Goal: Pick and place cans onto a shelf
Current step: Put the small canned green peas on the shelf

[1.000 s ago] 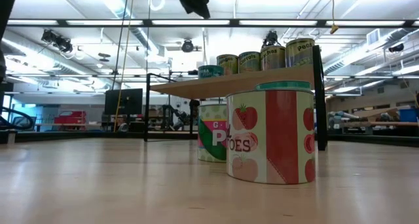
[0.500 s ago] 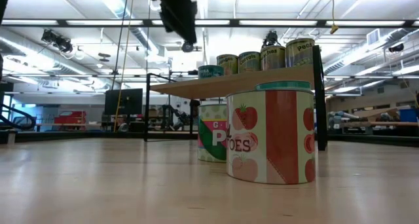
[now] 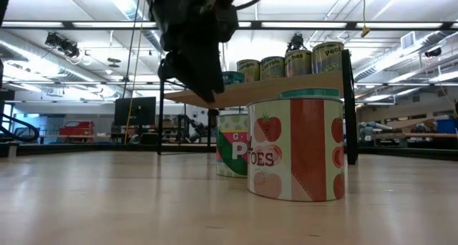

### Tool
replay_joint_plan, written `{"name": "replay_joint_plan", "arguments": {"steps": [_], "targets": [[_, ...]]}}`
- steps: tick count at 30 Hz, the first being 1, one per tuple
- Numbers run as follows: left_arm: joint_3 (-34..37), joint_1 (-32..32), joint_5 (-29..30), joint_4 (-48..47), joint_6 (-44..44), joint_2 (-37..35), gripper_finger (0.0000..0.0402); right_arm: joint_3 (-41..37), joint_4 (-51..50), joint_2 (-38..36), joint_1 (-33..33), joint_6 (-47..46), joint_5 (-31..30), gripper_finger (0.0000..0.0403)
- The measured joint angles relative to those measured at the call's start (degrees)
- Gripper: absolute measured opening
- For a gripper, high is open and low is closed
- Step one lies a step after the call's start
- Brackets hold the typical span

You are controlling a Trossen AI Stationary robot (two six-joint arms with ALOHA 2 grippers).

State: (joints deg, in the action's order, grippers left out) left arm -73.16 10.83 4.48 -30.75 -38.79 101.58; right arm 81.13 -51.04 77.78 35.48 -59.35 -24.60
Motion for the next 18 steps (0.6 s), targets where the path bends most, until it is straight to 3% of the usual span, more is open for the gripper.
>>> {"name": "replay_joint_plan", "arguments": {"steps": [7,18], "targets": [[4.9,0.3,0.4,12.5,-8.4,0.0,0.0157,0.0,0.0,0.0,0.0,0.0,-1.3,0.0105],[5.2,2.7,6.0,13.8,-4.1,1.0,0.0157,0.0,1.3,0.0,0.0,1.0,-1.4,0.0105]]}}
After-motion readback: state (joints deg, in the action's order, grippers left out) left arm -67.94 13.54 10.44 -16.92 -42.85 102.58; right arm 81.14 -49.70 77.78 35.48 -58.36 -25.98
